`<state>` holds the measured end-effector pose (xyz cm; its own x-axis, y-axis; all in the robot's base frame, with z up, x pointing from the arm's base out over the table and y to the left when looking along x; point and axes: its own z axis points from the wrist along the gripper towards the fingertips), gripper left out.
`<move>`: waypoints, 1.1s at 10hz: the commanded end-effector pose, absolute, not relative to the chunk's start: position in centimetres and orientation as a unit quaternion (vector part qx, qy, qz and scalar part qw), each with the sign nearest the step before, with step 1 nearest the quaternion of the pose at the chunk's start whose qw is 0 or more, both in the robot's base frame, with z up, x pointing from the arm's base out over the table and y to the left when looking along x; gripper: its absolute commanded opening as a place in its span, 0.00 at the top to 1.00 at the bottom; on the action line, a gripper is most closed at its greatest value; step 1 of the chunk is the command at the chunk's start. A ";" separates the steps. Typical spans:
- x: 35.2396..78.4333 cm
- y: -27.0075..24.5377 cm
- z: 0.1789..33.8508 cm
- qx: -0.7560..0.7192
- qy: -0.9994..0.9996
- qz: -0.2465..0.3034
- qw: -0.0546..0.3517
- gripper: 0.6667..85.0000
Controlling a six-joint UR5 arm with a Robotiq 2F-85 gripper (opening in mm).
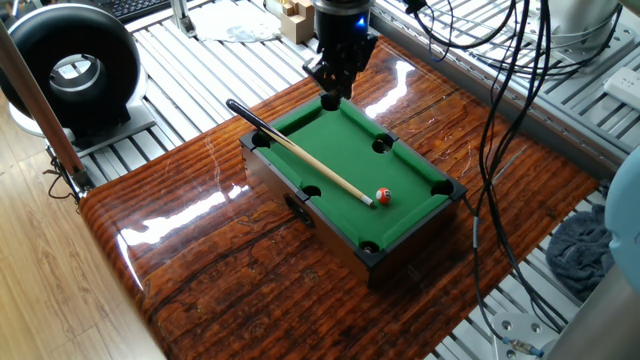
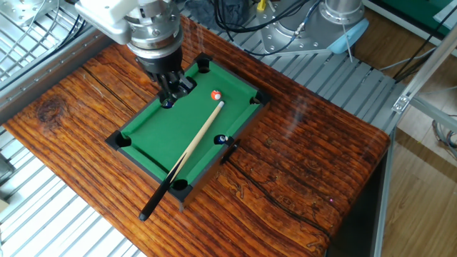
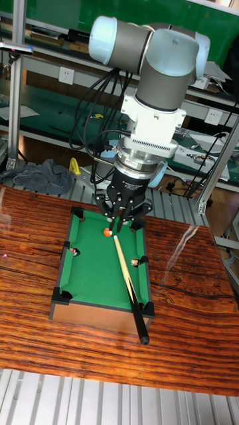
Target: Hit the pool ball
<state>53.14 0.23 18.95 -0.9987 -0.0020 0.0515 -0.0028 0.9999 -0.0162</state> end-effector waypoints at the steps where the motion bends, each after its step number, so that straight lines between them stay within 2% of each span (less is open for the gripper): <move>1: 54.9 0.4 19.3 0.006 -1.000 0.028 0.004 0.99; 4: 57.9 0.9 18.7 0.042 -0.998 0.027 -0.042 0.99; 5: 57.6 1.5 18.7 0.059 -0.997 0.015 -0.038 0.99; 7: 61.0 3.7 18.5 0.087 -0.991 -0.014 -0.099 0.99; 8: 60.7 4.2 18.1 0.106 -0.990 -0.013 -0.093 0.99; 10: 61.8 4.7 17.9 0.120 -0.987 0.011 -0.108 0.99; 11: 61.6 6.2 17.4 0.108 -0.989 -0.013 -0.105 0.99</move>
<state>60.69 4.10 17.82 -0.9645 -0.1964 -0.1766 -0.1951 0.9805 -0.0245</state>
